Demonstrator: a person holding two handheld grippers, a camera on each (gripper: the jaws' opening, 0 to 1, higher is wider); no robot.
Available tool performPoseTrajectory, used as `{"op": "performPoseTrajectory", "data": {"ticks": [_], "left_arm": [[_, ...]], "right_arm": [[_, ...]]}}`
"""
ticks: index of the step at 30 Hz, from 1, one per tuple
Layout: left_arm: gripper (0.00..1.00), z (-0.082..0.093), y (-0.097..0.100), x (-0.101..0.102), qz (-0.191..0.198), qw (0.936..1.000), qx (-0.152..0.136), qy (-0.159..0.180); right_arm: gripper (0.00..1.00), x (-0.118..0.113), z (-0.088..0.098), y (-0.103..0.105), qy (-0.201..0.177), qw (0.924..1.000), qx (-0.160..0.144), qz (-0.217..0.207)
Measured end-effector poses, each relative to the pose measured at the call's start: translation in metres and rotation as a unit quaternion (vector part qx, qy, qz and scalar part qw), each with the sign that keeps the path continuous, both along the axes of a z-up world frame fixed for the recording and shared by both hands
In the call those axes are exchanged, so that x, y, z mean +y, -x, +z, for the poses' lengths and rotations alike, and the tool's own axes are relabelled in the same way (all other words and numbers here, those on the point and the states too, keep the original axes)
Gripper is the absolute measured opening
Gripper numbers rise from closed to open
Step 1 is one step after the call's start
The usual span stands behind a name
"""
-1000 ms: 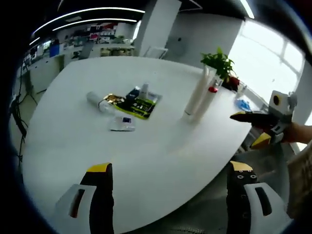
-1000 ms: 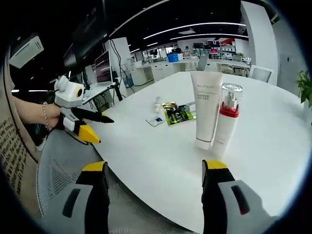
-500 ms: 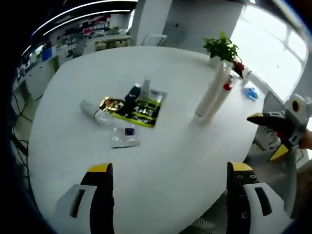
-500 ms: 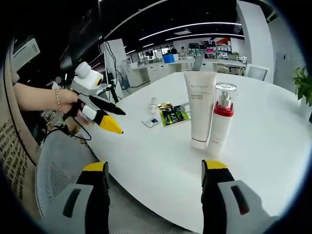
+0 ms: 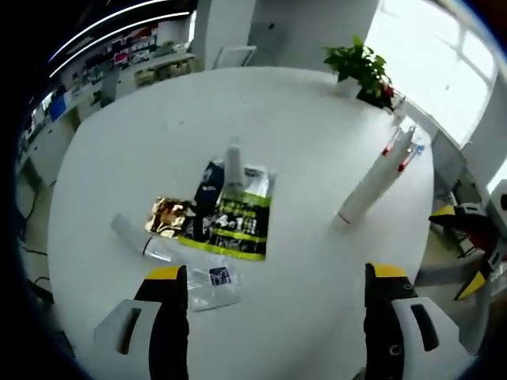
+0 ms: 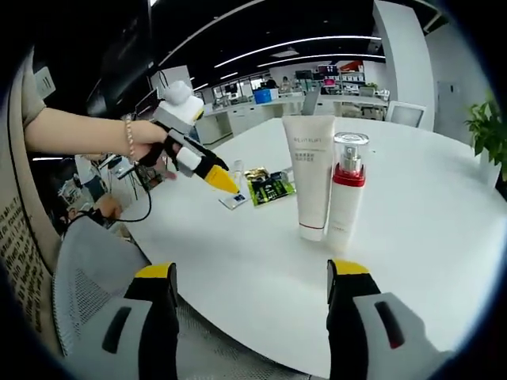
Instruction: Arrange the skincare products in the storage area until every visible bottle or jar stands upright without overlapping.
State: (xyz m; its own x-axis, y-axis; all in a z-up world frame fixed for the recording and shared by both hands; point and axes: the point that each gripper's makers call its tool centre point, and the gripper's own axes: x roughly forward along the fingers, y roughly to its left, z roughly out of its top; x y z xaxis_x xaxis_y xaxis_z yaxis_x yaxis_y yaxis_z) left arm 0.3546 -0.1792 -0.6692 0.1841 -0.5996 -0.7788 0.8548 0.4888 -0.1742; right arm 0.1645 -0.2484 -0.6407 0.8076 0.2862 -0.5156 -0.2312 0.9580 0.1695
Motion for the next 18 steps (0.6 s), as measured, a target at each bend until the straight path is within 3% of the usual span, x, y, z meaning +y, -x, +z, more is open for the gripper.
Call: {"op": "performPoseTrajectory", "data": {"ticks": [18], "left_arm": [[0.76,-0.02,-0.063,-0.064,-0.053,0.9953,0.015,-0.079]], "right_arm": [[0.77,-0.013,-0.001,-0.001,0.006,0.9992,0.004,-0.04]]}}
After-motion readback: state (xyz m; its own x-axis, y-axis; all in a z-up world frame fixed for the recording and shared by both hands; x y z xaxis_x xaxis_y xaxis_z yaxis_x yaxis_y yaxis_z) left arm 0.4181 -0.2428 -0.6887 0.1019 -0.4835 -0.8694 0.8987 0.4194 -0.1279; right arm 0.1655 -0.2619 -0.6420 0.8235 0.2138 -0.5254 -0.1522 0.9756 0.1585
